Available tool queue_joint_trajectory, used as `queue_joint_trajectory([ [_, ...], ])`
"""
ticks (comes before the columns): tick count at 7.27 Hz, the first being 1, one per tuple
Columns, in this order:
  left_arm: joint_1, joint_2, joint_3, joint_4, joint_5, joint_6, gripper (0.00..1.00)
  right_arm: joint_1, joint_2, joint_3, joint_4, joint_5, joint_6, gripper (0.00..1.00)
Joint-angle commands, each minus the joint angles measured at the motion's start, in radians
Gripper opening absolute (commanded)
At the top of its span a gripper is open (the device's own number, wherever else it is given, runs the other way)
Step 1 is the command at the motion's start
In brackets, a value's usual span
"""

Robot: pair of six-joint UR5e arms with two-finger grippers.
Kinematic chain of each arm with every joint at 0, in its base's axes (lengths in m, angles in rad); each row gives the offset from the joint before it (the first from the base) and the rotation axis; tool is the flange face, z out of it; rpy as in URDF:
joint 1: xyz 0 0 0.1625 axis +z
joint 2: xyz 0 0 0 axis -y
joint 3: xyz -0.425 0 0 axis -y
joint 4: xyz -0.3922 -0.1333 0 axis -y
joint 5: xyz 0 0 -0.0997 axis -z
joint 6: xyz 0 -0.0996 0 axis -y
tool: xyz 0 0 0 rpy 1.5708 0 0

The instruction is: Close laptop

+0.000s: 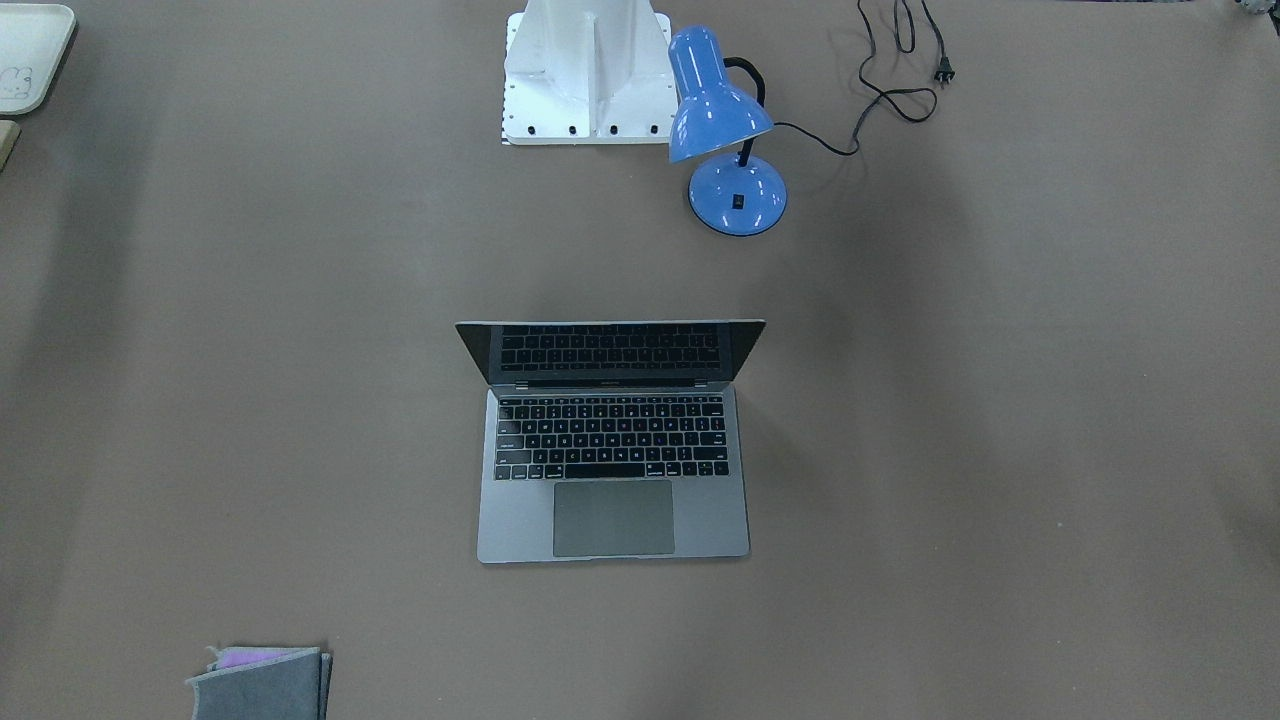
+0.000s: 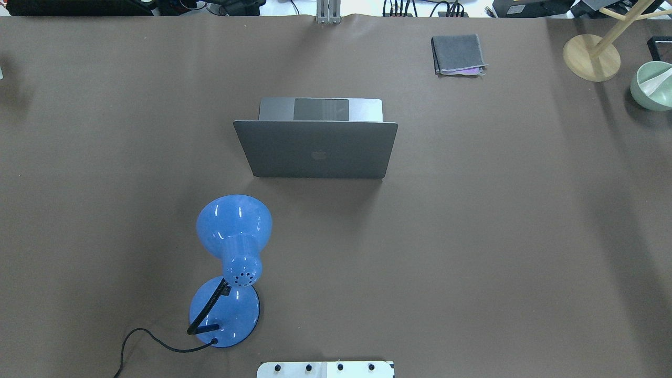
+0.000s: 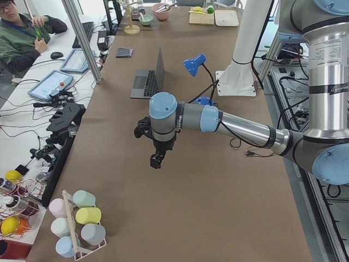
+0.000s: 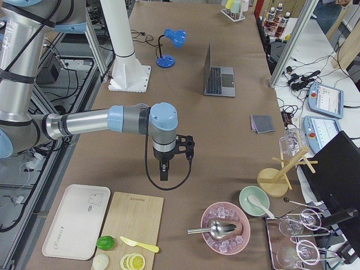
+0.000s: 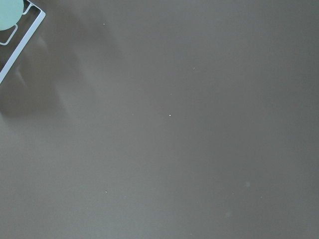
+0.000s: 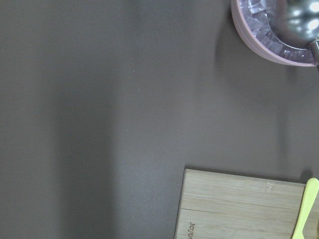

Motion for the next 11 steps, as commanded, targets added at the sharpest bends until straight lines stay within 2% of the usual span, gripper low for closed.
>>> queue_joint_trajectory([
  [1,-0.001,0.019,-0.027,-0.001,0.001,0.0,0.99,0.0,0.003,0.002,0.001,0.0,0.002,1.0],
  [2,-0.001,0.018,-0.029,0.0,0.001,0.0,0.99,0.0,0.014,0.004,0.004,-0.001,0.003,1.0],
  [4,0.004,0.0,-0.023,-0.001,0.001,0.0,0.99,0.0,0.032,0.068,0.004,-0.003,0.014,1.0],
  [6,0.004,-0.033,-0.031,-0.004,-0.002,-0.001,0.99,0.0,0.072,0.088,0.071,-0.006,0.017,1.0],
  [7,0.004,-0.08,-0.031,-0.006,-0.004,-0.008,0.99,0.0,0.074,0.078,0.126,0.002,0.02,1.0],
  [8,0.004,-0.106,-0.018,-0.009,-0.004,-0.009,0.99,0.0,0.066,0.077,0.133,0.038,0.056,1.0],
  [10,0.004,-0.116,0.027,-0.191,-0.002,-0.014,0.99,0.012,0.07,0.087,0.136,0.048,0.06,1.0],
  [11,0.002,-0.111,0.035,-0.216,-0.002,-0.005,0.99,0.011,0.07,0.078,0.136,0.066,0.061,1.0],
])
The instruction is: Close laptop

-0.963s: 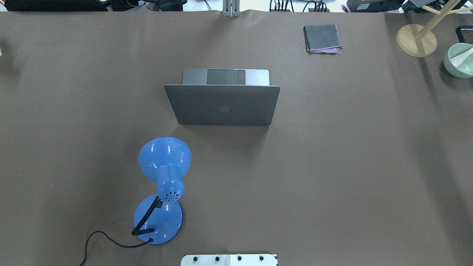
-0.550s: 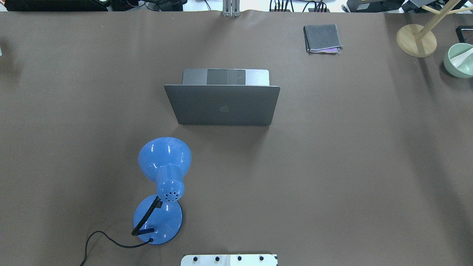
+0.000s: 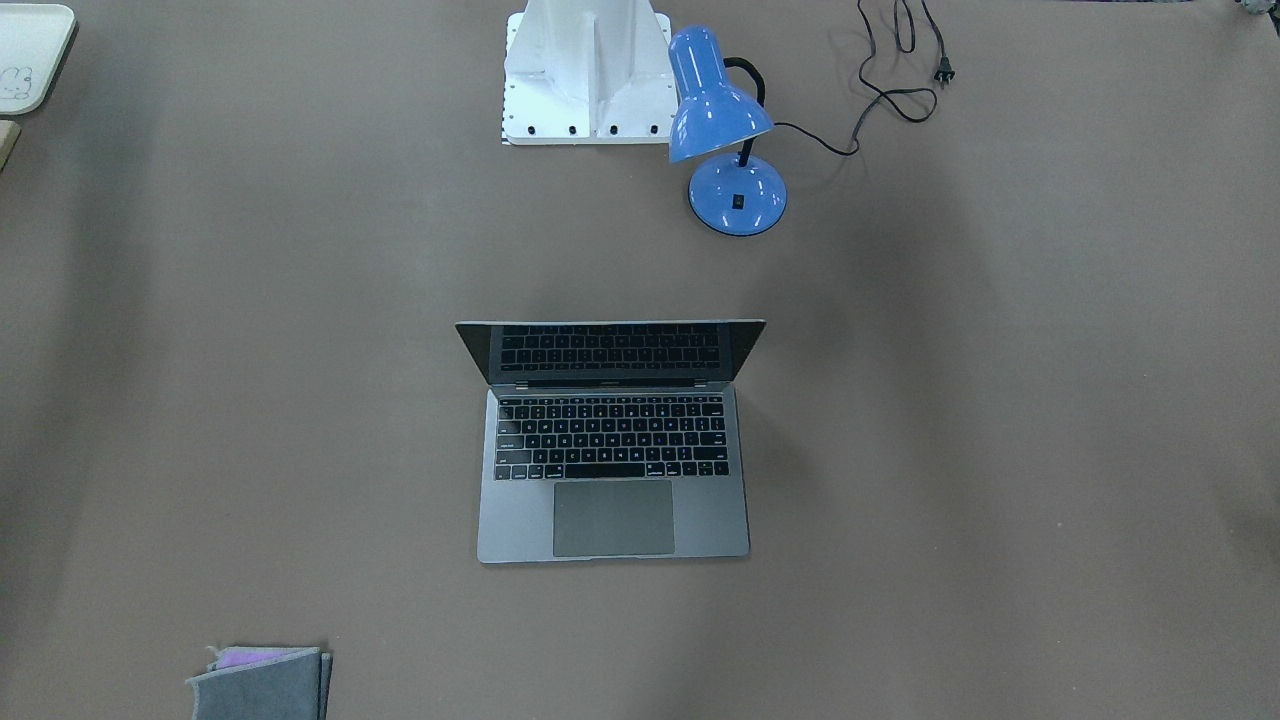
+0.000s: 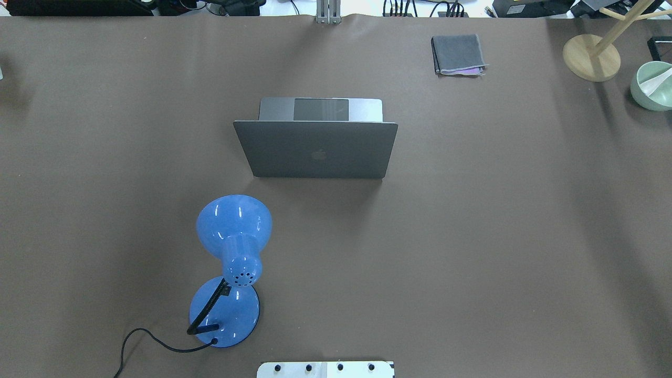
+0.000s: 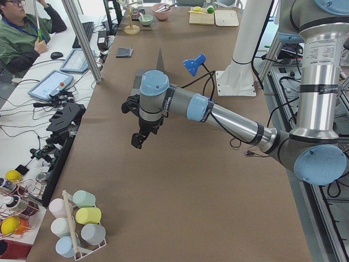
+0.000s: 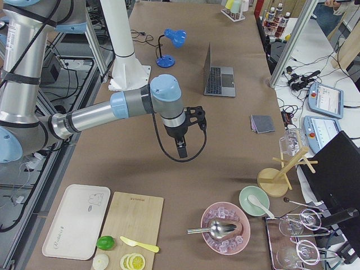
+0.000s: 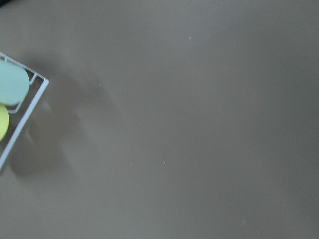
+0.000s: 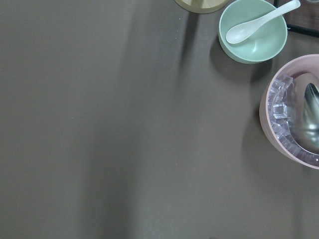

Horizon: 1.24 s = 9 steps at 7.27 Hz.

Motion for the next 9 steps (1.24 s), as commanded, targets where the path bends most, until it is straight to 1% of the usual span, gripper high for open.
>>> queue_joint_trajectory([
  [1,0.0,-0.001,0.021,-0.064,-0.001,0.001,0.99,0.001,0.006,0.001,0.014,0.018,0.01,1.0],
  [2,0.002,-0.013,0.007,-0.063,-0.001,-0.005,0.99,0.001,0.006,0.002,0.017,0.036,0.016,1.0],
  [3,0.003,-0.021,0.002,-0.073,-0.001,-0.093,0.99,-0.001,0.011,0.002,0.02,0.074,0.018,1.0],
  [4,0.005,-0.033,0.001,-0.104,-0.036,-0.222,0.98,-0.001,0.032,0.004,0.02,0.117,0.063,0.99],
  [5,0.026,-0.036,-0.002,-0.109,-0.11,-0.353,0.98,-0.018,0.064,0.024,0.02,0.122,0.188,0.98],
  [6,0.043,-0.045,-0.007,-0.11,-0.113,-0.455,0.98,-0.057,0.081,0.045,0.02,0.121,0.293,0.98],
  [7,0.08,-0.073,-0.019,-0.11,-0.113,-0.577,0.97,-0.094,0.124,0.054,0.02,0.116,0.391,0.97],
  [8,0.142,-0.102,-0.057,-0.11,-0.11,-0.718,0.97,-0.151,0.171,0.067,0.021,0.097,0.504,0.98],
  [9,0.199,-0.135,-0.085,-0.11,-0.103,-0.832,0.97,-0.224,0.216,0.084,0.02,0.045,0.628,0.98],
])
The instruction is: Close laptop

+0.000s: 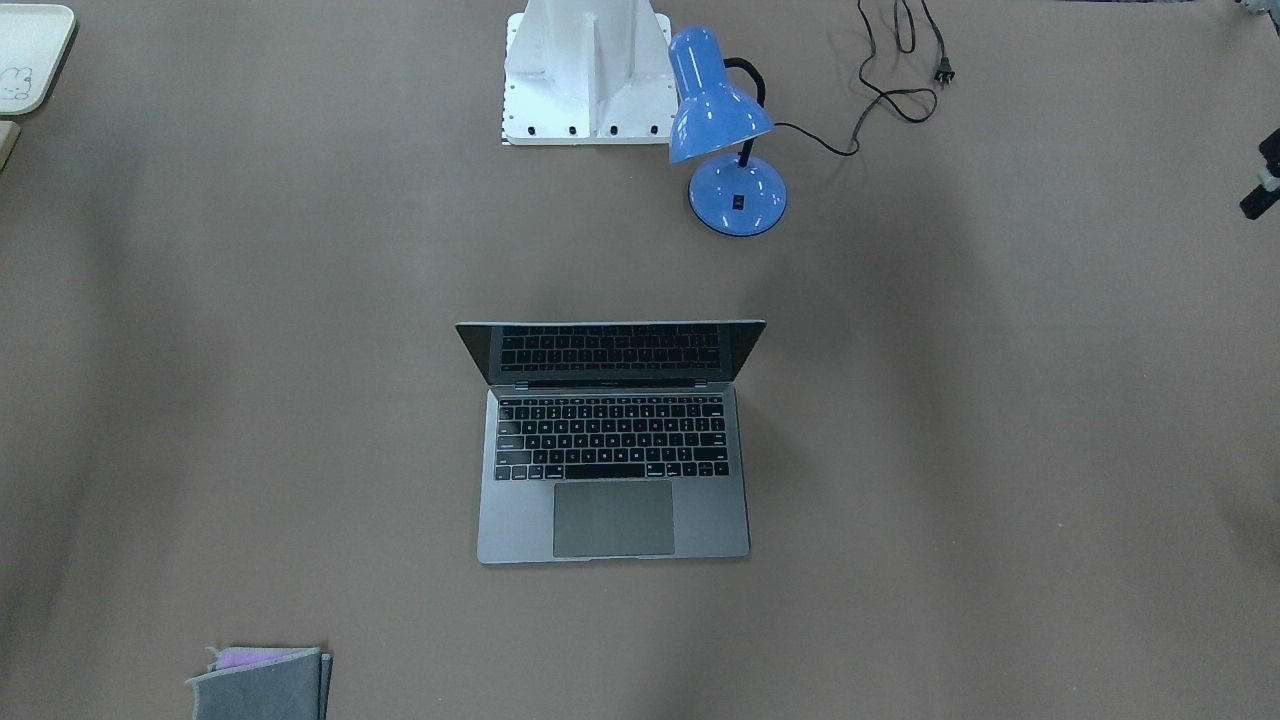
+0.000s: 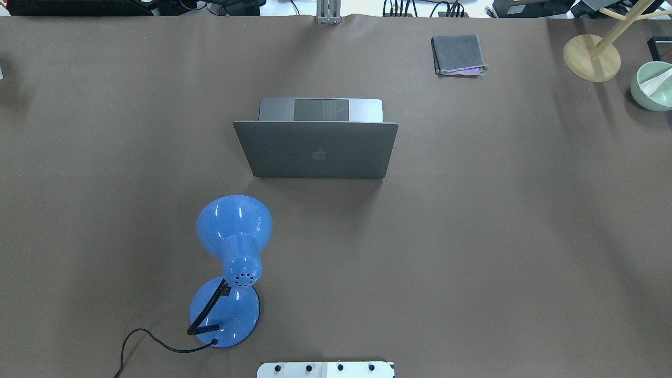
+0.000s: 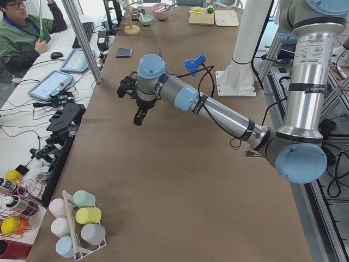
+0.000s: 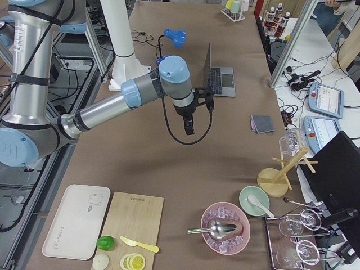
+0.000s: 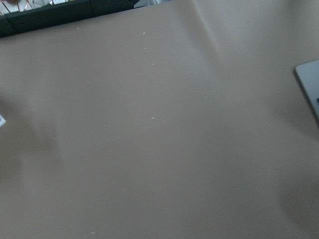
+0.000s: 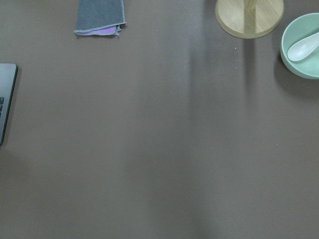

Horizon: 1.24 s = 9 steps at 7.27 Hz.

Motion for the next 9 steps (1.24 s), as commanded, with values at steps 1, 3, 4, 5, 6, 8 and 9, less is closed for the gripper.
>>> queue_joint_trajectory([
  [1,0.111,-0.083,-0.037,0.001,0.011,-0.234,0.97,-0.171,0.113,0.025,-0.001,-0.122,0.282,0.97],
  [3,0.24,-0.192,-0.04,0.001,0.083,-0.455,0.97,-0.358,0.242,0.025,-0.007,-0.248,0.542,0.94],
  [4,0.324,-0.238,-0.037,0.001,0.163,-0.541,0.97,-0.458,0.306,0.022,-0.014,-0.324,0.646,0.92],
  [5,0.403,-0.281,-0.034,0.007,0.229,-0.609,0.93,-0.544,0.377,0.019,-0.08,-0.393,0.71,0.82],
  [6,0.467,-0.307,-0.028,0.01,0.289,-0.646,0.89,-0.61,0.473,0.013,-0.188,-0.427,0.747,0.72],
  [8,0.578,-0.377,0.009,0.013,0.372,-0.747,0.45,-0.713,0.56,-0.001,-0.229,-0.487,0.874,0.26],
  [9,0.61,-0.397,0.017,0.015,0.384,-0.77,0.0,-0.74,0.58,-0.011,-0.231,-0.489,0.885,0.0],
])
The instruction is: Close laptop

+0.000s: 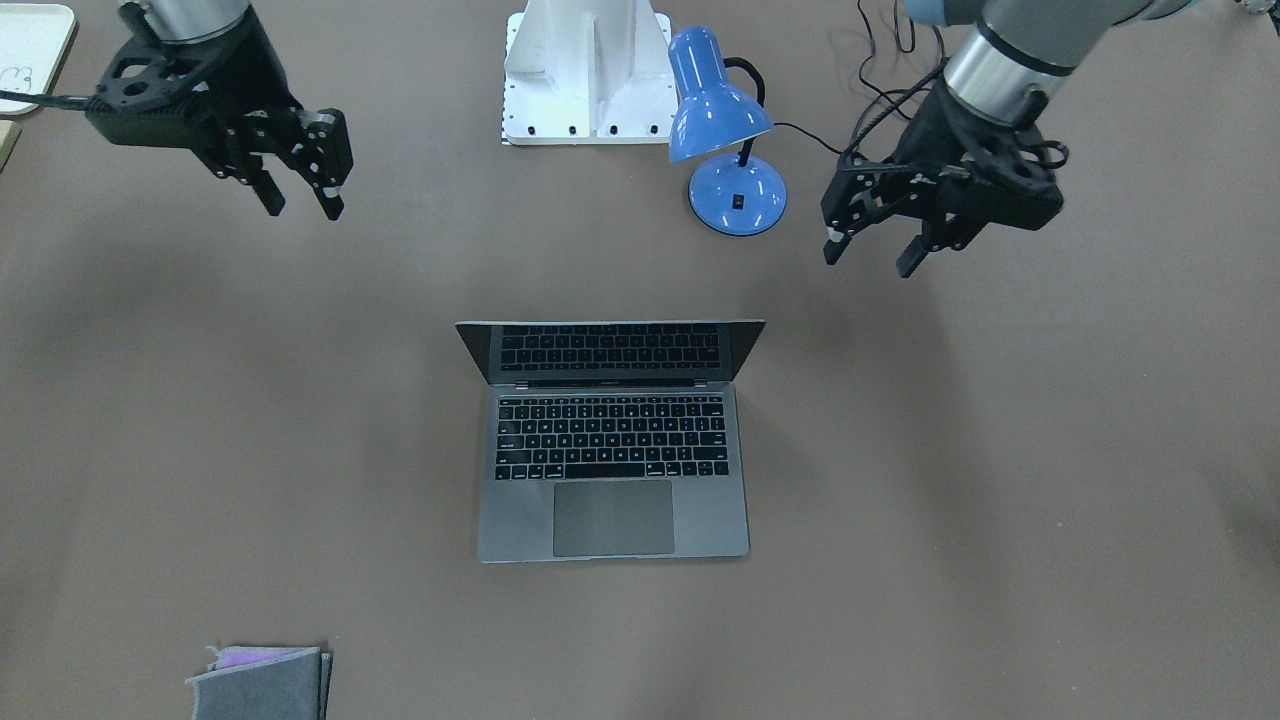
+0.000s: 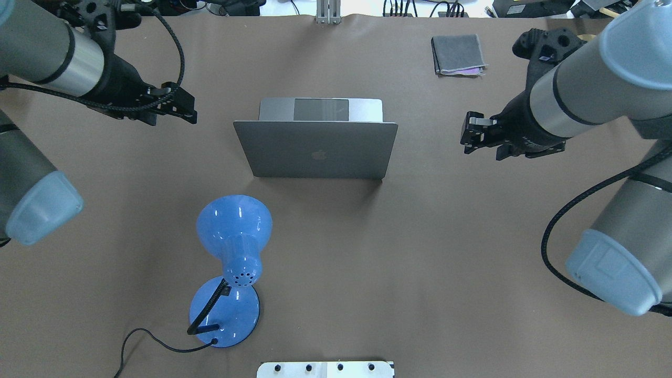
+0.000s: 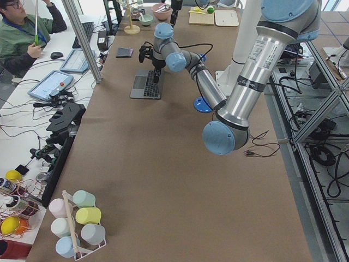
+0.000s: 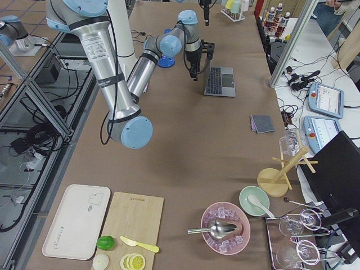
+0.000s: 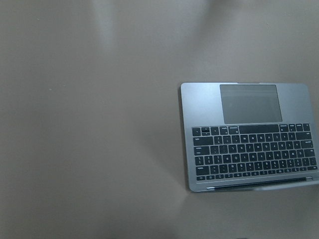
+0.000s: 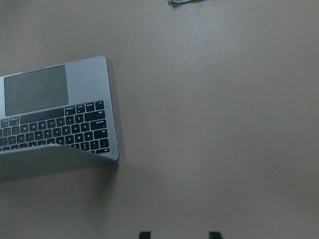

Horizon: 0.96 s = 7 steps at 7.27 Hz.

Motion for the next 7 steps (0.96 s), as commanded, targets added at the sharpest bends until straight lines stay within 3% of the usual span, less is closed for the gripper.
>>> queue_joint_trajectory([
  [1,0.094,-0.05,0.018,0.002,0.066,-0.085,0.0,-0.07,0.045,-0.014,-0.009,-0.027,0.039,0.0],
  [7,0.153,-0.13,0.124,0.002,0.086,-0.112,0.0,-0.125,0.209,-0.201,-0.001,-0.09,0.17,0.0],
])
